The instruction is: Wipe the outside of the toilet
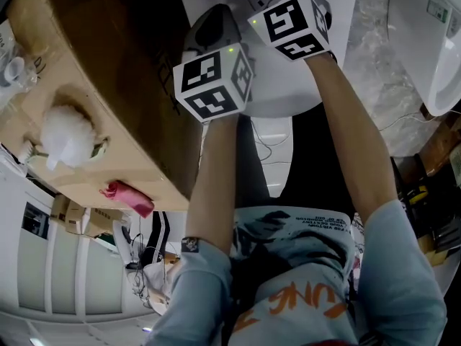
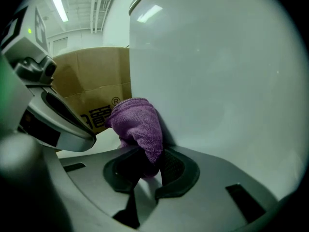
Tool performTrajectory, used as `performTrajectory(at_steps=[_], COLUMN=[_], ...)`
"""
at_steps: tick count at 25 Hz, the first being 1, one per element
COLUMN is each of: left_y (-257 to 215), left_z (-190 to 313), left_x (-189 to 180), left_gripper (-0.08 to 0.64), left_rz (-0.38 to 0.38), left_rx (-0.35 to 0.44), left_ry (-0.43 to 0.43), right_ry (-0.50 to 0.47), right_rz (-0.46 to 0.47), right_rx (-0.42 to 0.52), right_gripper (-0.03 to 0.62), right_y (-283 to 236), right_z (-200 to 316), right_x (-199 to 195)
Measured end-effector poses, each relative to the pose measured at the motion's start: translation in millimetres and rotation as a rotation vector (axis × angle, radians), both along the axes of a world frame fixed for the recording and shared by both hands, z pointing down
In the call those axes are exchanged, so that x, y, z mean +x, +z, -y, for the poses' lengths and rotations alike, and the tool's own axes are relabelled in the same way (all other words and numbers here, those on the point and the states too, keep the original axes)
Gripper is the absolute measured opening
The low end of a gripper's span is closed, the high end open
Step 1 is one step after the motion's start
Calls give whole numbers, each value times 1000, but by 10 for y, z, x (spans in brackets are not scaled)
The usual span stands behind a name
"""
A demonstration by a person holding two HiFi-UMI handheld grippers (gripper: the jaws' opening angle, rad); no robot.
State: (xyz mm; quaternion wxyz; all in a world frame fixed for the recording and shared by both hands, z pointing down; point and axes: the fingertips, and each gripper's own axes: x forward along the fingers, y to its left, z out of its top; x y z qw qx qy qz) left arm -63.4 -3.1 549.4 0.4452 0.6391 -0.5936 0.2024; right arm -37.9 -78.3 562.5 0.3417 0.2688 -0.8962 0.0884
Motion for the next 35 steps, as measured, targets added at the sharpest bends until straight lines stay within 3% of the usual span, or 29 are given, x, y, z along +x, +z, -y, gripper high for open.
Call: performTrajectory(at_steps=[35], left_y=[73], left_z=[241], left_x=[1576], left_gripper=[25], left_rz=[-18], left_rx=[-28], left_ry=[209], right_ry=[213], right_rz=[-10], right_rx=[-36], right_gripper=[72], right_y=[42], right_z=[287], right_x=[1859])
